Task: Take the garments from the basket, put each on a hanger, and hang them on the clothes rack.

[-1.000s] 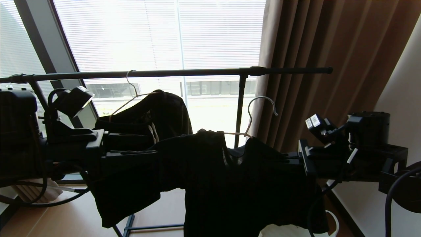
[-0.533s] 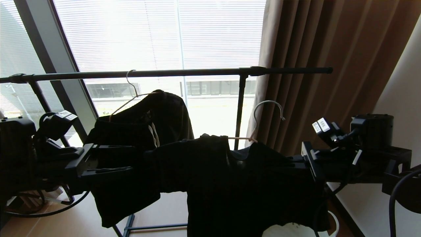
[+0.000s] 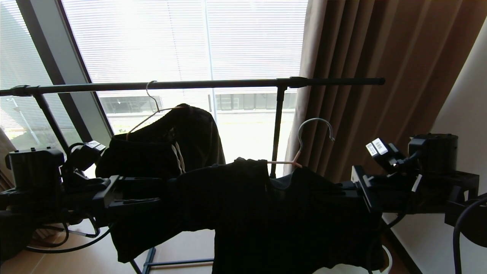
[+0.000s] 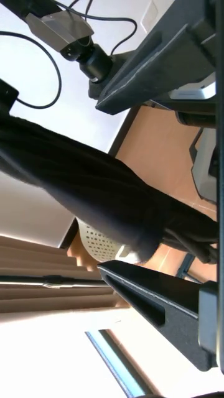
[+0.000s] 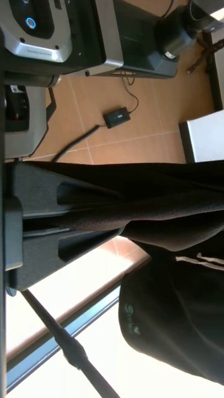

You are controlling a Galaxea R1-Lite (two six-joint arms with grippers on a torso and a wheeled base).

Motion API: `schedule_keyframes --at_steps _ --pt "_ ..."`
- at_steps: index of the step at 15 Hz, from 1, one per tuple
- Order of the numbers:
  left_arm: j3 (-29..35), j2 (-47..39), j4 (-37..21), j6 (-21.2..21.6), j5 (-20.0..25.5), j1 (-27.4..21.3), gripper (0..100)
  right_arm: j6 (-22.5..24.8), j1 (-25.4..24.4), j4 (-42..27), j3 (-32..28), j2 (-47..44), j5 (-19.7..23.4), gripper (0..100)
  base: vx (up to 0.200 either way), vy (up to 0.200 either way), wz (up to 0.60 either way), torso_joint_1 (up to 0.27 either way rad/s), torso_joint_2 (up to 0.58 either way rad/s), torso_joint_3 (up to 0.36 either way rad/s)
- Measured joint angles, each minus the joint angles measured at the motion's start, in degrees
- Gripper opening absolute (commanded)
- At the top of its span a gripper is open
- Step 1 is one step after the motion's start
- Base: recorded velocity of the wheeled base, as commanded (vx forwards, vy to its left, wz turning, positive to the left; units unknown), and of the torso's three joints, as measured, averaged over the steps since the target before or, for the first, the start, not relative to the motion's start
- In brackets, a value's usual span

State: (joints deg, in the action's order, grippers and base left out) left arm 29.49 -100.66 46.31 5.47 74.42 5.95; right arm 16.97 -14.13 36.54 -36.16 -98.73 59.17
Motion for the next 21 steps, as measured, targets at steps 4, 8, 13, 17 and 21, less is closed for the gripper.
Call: schedule_keyframes --at_steps 4,8,13,17,21 --pt "-0.1 -1.6 0.0 0.0 0.0 -1.3 100 0.0 -0.2 0.0 0.5 0.4 3.3 0 0.0 0.0 0.0 0.0 0.0 0.0" --pt "-0.1 -2.1 0.0 0.0 0.0 -1.4 100 0.9 -0.2 0.0 1.2 1.0 3.8 0 0.0 0.0 0.0 0.0 0.0 0.0" --pt "-0.2 -2.3 0.0 0.1 0.0 -1.6 100 1.5 -0.7 0.0 1.5 1.3 3.8 0 0.0 0.0 0.0 0.0 0.0 0.0" --pt "-0.4 -2.7 0.0 0.2 0.0 -1.7 0 1.4 -0.8 0.0 1.4 1.5 4.0 0 0.0 0.0 0.0 0.0 0.0 0.0" --pt "-0.2 -2.8 0.1 0.2 -0.1 -1.5 0 1.4 -0.8 0.0 1.2 1.5 4.0 0 0.0 0.0 0.0 0.0 0.0 0.0"
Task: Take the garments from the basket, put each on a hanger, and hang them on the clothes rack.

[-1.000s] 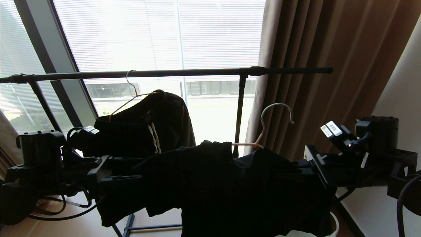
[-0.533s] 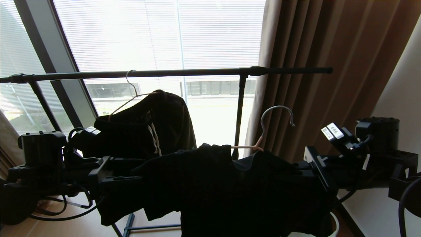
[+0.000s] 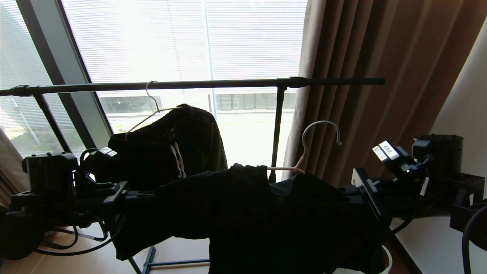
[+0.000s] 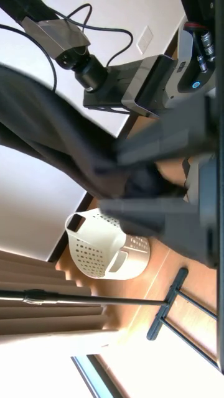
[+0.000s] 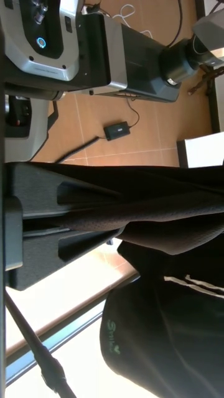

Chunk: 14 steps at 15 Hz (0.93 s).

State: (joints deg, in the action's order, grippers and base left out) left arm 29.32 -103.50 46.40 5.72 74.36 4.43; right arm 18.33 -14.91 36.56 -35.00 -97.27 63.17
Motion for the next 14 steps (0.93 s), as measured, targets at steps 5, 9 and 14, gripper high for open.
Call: schedule_keyframes --at_steps 5,9,14 --pt "-0.1 0.0 3.7 -0.5 0.0 2.0 0 -0.1 0.9 0.1 -0.6 -0.2 0.0 0 0.0 0.0 0.0 0.0 0.0 0.0" --pt "0.3 0.0 3.7 -0.4 0.0 3.7 0 -0.2 2.5 0.1 -1.2 -0.1 0.1 0 0.0 0.0 0.0 0.0 0.0 0.0" --pt "0.5 0.0 4.6 -0.5 0.0 5.0 0 -0.2 5.0 0.1 -2.0 0.4 1.3 0 0.0 0.0 0.0 0.0 0.0 0.0"
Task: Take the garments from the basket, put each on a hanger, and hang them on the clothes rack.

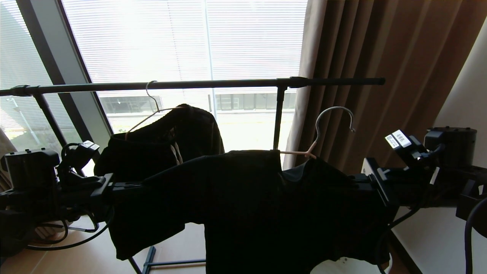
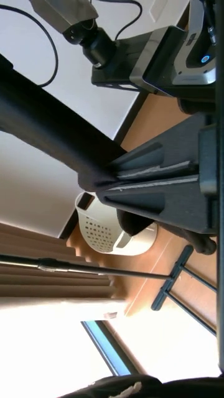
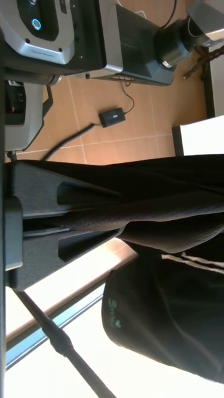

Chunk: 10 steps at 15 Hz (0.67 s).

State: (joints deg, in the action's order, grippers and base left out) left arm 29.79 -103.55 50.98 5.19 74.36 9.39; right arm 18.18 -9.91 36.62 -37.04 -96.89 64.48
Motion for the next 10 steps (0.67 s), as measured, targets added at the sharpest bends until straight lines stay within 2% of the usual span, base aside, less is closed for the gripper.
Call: schedule_keyframes --at_steps 8,10 --pt "0.7 -1.2 0.1 0.2 0.0 2.3 0 -0.1 2.6 0.0 -0.3 1.2 0.1 0 0.0 0.0 0.0 0.0 0.0 0.0" --pt "0.8 -1.4 0.1 0.2 0.4 2.9 0 -0.1 3.2 0.0 -0.5 1.4 1.3 0 0.0 0.0 0.0 0.0 0.0 0.0"
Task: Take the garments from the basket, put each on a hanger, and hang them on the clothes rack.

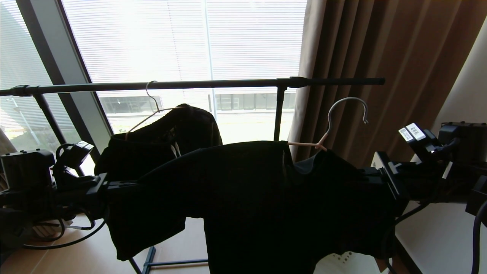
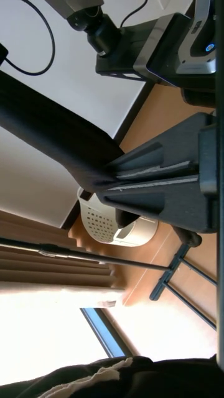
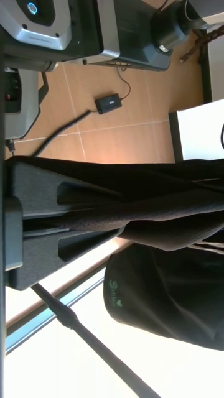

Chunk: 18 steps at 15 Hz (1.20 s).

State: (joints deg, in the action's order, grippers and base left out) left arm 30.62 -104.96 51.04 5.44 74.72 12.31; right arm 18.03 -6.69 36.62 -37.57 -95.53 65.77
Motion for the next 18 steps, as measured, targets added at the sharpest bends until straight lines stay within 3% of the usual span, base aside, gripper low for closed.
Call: schedule_keyframes --at_steps 4,18 --pt "0.2 -0.9 1.8 0.2 2.1 1.2 0 0.0 1.1 0.0 -0.4 0.1 0.7 0 0.0 0.0 0.0 0.0 0.0 0.0" --pt "0.1 -2.6 3.0 -0.2 2.1 1.5 0 -1.4 4.4 0.0 -1.7 0.2 4.8 0 0.0 0.0 0.0 0.0 0.0 0.0"
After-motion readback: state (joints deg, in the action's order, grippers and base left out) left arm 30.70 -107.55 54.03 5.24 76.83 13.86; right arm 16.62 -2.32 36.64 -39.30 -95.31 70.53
